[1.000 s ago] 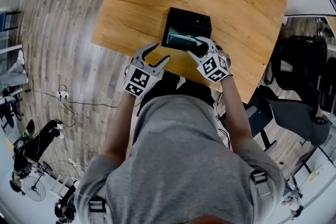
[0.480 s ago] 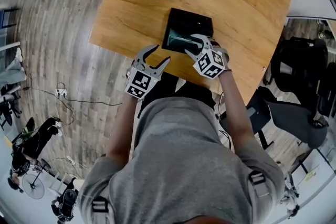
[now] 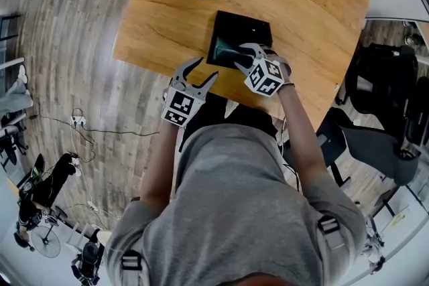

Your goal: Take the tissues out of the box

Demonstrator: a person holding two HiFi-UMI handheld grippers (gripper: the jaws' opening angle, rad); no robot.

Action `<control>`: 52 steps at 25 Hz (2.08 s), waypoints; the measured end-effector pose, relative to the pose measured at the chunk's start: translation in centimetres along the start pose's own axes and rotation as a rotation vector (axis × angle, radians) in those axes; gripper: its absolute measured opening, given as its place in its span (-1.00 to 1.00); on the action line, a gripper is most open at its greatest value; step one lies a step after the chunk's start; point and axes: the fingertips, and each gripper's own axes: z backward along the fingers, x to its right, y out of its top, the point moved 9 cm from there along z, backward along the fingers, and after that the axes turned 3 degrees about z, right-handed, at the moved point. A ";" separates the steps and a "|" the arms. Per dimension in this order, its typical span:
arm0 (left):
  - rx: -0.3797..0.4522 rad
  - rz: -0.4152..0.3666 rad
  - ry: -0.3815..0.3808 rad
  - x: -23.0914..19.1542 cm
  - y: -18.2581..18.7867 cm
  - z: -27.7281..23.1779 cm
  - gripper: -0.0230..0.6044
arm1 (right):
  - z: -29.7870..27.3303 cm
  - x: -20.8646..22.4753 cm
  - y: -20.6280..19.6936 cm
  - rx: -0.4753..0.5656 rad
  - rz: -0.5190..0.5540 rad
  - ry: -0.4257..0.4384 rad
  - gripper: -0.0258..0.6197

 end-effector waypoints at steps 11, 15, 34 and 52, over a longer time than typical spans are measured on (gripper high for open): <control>0.009 0.008 0.003 -0.9 -0.1 0.3 -0.12 | -0.6 0.1 0.2 -0.023 0.018 0.003 -0.67; 0.009 0.007 0.004 -1.1 -0.2 0.5 -0.12 | -0.6 -0.1 0.2 -0.018 0.014 -0.014 -0.80; 0.016 -0.017 -0.007 -0.9 -0.7 1.9 -0.14 | -0.7 -0.5 0.9 -0.027 0.005 -0.061 -0.90; 0.053 -0.027 -0.028 0.4 -0.6 3.0 -0.14 | 1.6 -0.9 1.8 -0.028 0.002 -0.114 -0.90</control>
